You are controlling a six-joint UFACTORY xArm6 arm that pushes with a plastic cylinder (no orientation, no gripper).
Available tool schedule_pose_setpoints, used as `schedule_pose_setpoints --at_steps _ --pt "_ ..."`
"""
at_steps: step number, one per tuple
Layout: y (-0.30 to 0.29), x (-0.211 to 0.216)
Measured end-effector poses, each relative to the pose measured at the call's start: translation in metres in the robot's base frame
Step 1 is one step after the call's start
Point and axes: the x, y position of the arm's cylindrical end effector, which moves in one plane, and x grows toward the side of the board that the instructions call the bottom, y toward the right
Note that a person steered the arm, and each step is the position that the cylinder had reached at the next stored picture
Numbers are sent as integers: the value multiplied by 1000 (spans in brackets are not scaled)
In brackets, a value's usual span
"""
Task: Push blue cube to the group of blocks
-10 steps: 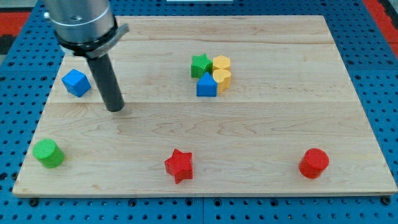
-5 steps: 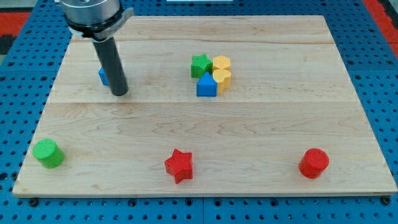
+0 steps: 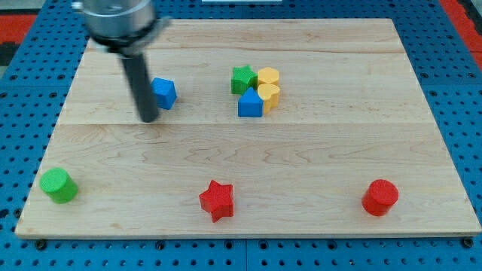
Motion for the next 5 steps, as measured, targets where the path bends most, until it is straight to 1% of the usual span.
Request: schedule_pose_setpoints --at_steps 1,2,3,4,5 --pt "-30 -29" --pt "-3 -42" --pt "26 -46" --pt "91 -36" --pt "127 -21"
